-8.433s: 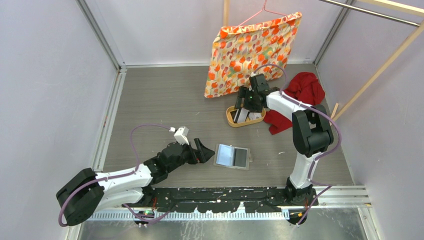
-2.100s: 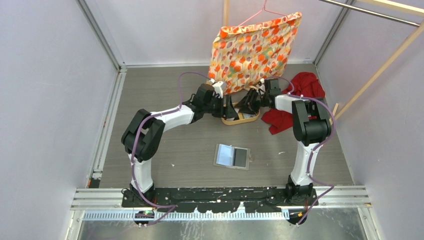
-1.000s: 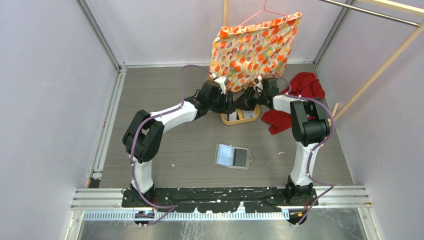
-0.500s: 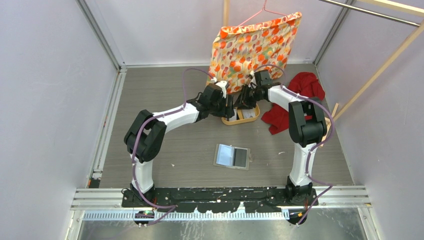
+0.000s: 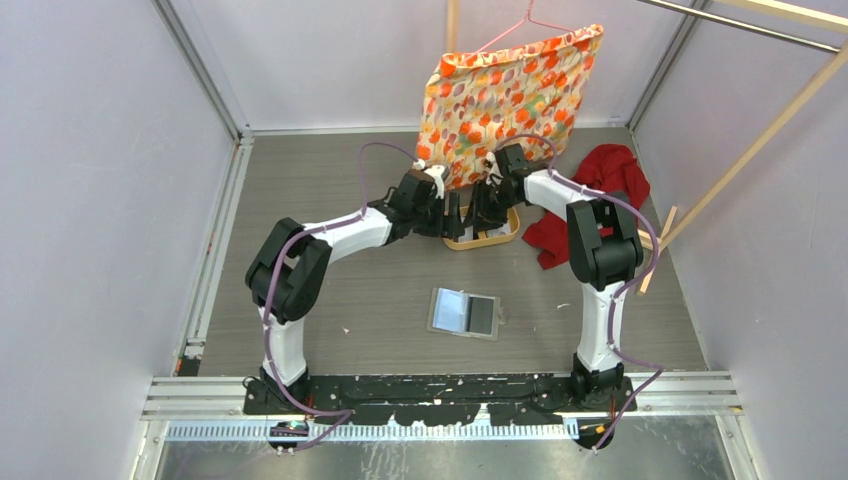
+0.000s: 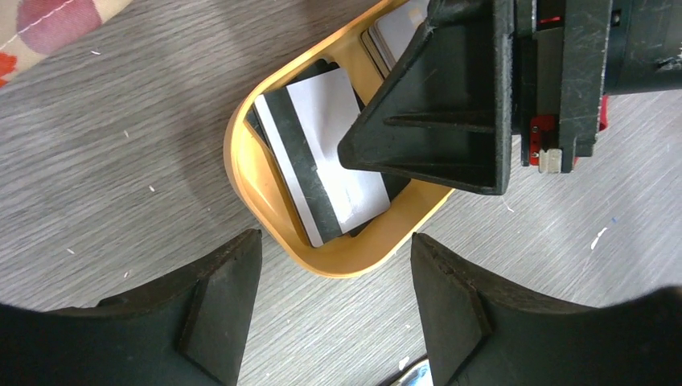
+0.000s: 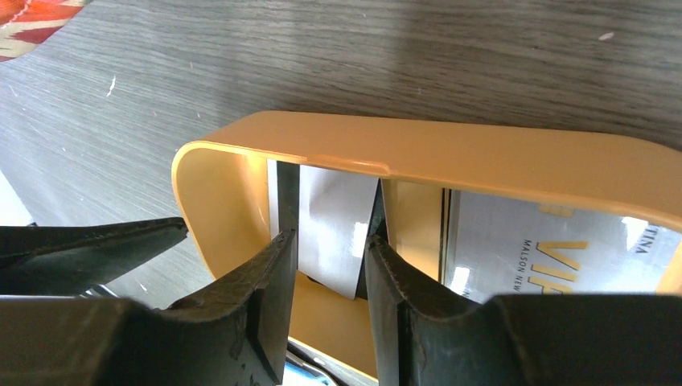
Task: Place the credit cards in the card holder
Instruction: Pick up the credit card from the storage box.
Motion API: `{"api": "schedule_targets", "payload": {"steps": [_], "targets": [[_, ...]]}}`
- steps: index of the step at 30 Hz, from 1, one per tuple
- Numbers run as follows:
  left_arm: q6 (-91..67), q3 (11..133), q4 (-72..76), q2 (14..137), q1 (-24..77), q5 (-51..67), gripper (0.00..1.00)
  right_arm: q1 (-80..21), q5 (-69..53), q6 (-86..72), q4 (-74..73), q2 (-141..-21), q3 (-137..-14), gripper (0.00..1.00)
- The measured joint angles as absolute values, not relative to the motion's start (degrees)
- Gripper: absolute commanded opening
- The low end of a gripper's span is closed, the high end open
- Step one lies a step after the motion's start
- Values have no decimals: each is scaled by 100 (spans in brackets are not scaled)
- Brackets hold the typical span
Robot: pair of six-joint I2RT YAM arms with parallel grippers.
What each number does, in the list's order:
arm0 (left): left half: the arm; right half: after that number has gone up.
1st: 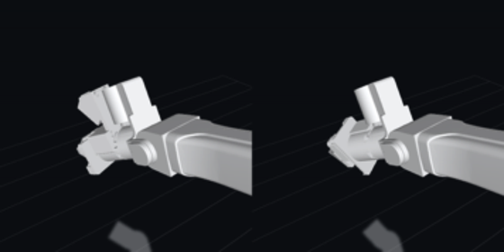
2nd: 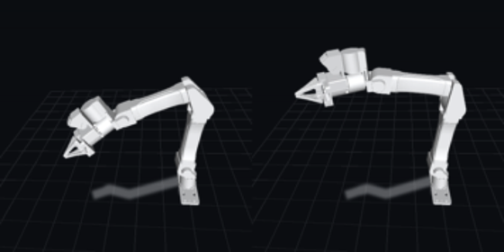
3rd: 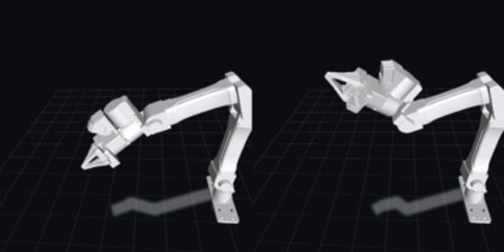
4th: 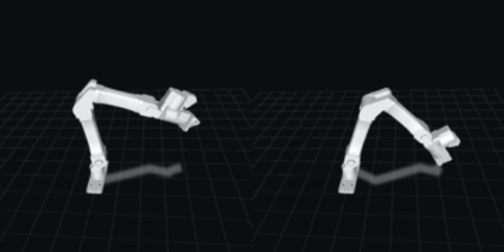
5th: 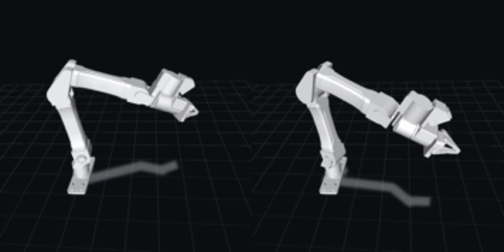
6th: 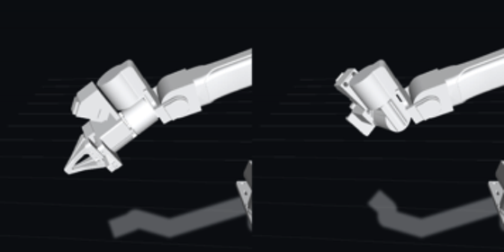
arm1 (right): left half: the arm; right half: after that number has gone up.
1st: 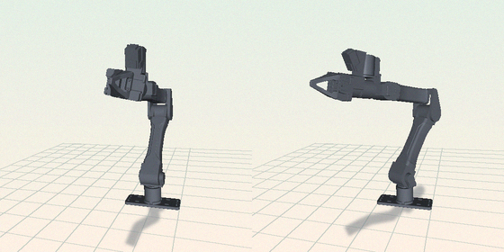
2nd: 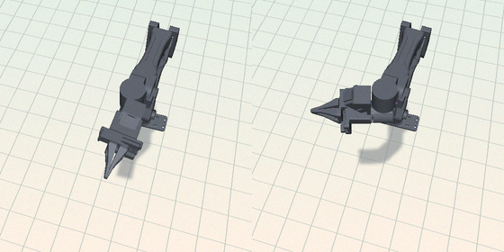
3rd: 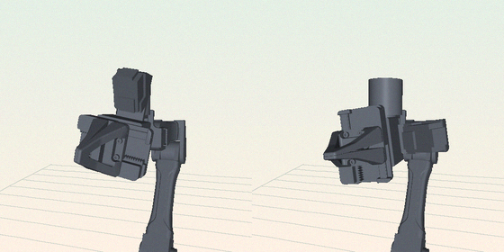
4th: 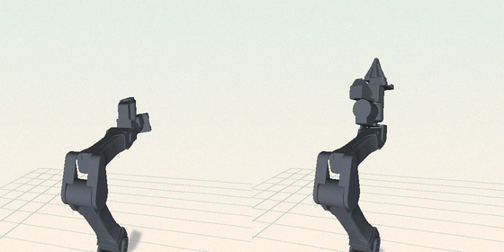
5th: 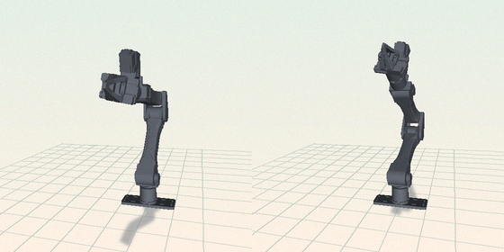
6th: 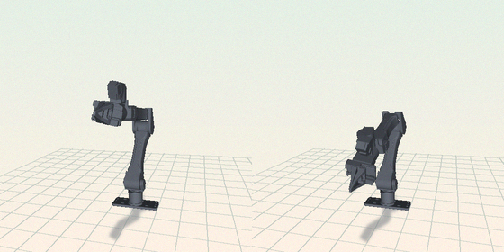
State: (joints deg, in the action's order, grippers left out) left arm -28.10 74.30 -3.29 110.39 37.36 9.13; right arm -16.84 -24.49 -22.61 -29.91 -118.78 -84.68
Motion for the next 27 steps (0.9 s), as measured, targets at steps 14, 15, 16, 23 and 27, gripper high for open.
{"api": "schedule_targets", "payload": {"steps": [14, 15, 16, 23, 27], "targets": [[-2980, 7312, -172, 11041, 3559, 1372, 69, -1470, -3546, -2967, -2231, -12040, -8167, 35], [-2987, 7295, -148, 11041, 3548, 1382, 69, -1435, -3642, -3070, -2117, -12040, -8099, 35], [-2995, 7275, -108, 11041, 3538, 1406, 69, -1387, -3760, -3203, -1973, -12040, -8016, 35], [-3037, 7207, 40, 11041, 3457, 1455, 69, -1223, -4331, -3938, -1072, -12036, -7634, 33], [-3114, 7148, 82, 11039, 3398, 1459, 69, -1214, -4543, -4235, -674, -12036, -7546, 32]]}}
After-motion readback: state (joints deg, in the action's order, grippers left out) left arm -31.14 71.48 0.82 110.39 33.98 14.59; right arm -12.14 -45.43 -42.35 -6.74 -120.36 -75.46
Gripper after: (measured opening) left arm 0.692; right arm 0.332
